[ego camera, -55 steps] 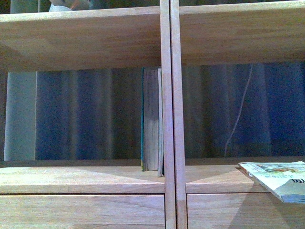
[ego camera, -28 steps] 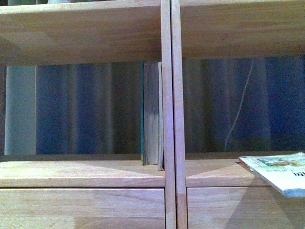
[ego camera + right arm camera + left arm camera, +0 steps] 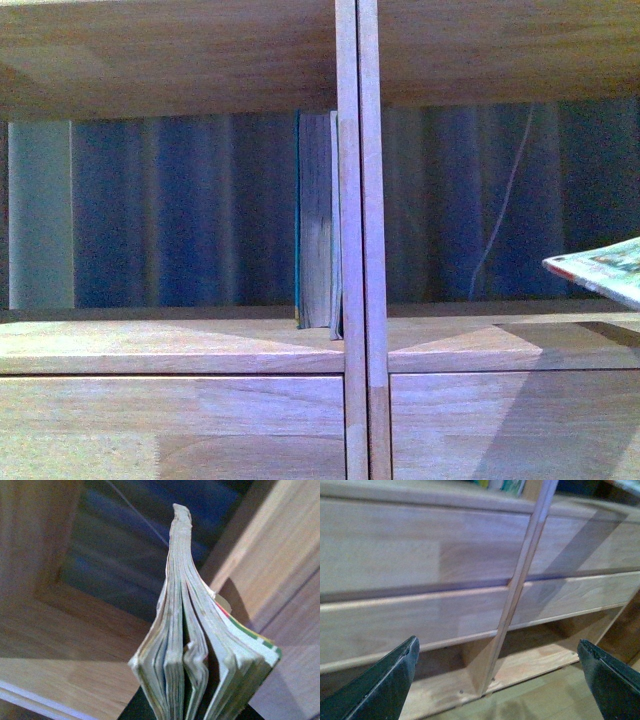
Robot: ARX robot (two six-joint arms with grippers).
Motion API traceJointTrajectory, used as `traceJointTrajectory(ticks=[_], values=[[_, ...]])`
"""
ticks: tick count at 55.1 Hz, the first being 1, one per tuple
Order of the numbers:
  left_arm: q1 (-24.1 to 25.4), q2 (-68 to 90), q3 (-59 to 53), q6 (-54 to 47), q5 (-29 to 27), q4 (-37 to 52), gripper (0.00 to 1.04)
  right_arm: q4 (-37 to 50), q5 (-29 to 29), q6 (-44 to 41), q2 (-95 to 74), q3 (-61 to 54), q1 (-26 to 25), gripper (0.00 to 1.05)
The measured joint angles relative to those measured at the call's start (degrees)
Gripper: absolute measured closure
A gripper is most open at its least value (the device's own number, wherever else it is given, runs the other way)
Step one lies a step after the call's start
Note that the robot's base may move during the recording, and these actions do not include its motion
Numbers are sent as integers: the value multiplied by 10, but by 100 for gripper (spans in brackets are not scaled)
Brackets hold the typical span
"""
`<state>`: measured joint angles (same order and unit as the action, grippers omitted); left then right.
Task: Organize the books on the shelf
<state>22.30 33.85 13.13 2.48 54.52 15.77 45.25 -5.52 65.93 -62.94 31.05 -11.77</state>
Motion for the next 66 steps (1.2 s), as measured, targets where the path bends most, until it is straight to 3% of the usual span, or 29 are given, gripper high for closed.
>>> traceJointTrajectory(ticks=[8,19,30,36,49,66], values=[[-9,183,97,69,-30,144,7,-13,-25,23,47,24,-21,97],[-61,338,234,159,-52,181,7,2,-58,52,90,36,-9,97],[-134,441,378,324,12,166,7,102,-71,64,110,31,71,97],[-203,459,442,396,-4,157,7,180,-80,12,84,30,152,97],[-313,461,480,475,-27,235,7,209,-61,-70,-8,59,219,97],[-384,462,508,480,-65,216,7,223,-61,-119,-27,71,305,97]])
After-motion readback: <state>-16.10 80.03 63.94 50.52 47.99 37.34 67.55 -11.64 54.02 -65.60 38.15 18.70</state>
